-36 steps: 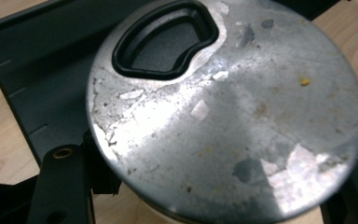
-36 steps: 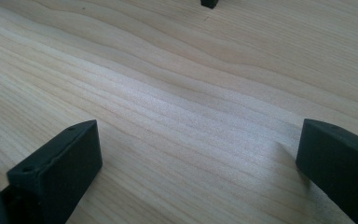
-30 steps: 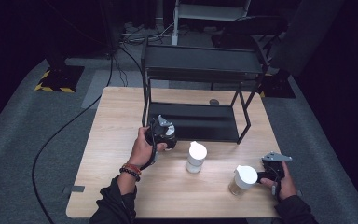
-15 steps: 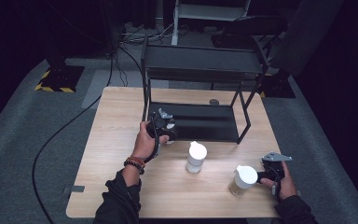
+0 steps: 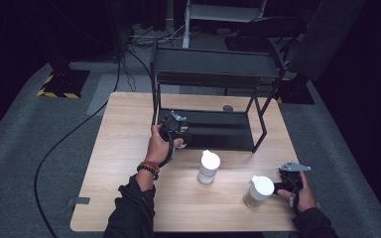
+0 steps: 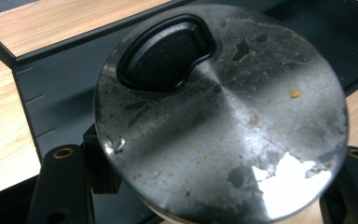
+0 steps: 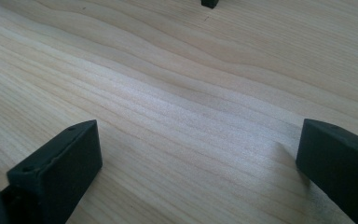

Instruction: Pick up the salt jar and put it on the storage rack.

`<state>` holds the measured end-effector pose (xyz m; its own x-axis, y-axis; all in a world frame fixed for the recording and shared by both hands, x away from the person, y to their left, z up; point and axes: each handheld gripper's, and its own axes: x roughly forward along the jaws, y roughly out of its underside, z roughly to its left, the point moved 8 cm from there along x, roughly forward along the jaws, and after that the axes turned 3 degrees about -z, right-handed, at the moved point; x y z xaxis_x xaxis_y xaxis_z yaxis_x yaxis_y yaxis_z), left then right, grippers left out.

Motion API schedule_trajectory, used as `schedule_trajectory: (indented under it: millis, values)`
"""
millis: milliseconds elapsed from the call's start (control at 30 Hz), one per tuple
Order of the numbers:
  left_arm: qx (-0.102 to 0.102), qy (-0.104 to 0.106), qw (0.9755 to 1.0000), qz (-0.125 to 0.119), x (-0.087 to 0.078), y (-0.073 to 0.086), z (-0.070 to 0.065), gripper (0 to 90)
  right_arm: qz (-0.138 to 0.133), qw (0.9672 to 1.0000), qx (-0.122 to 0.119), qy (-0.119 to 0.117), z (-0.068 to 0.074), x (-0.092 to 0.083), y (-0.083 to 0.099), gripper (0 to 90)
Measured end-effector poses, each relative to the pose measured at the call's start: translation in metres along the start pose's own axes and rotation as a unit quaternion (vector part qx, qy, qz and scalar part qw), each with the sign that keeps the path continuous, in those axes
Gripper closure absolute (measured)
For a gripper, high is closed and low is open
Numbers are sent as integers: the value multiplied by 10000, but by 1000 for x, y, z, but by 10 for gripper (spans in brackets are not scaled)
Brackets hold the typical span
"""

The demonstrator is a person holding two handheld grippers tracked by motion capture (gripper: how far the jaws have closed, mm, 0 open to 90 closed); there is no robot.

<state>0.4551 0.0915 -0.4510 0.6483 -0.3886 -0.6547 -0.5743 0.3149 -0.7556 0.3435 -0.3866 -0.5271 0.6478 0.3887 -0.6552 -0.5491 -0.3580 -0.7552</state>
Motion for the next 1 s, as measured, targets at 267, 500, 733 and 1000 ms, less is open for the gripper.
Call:
schedule_trajectory:
  millis: [267,500,733,1000]
  values:
    - [-53,-76,10000,31,10,-6,1,305,0,10000,-1,-1,0,0,0,0]
    - [-95,-162,9998,78,16,-10,2,305,0,10000,-1,-1,0,0,0,0]
    - [-173,-141,9997,143,23,-10,2,305,1,10000,-1,-5,0,0,0,0]
    - [-145,-152,9997,158,26,-10,1,304,0,10000,-3,-5,0,0,0,0]
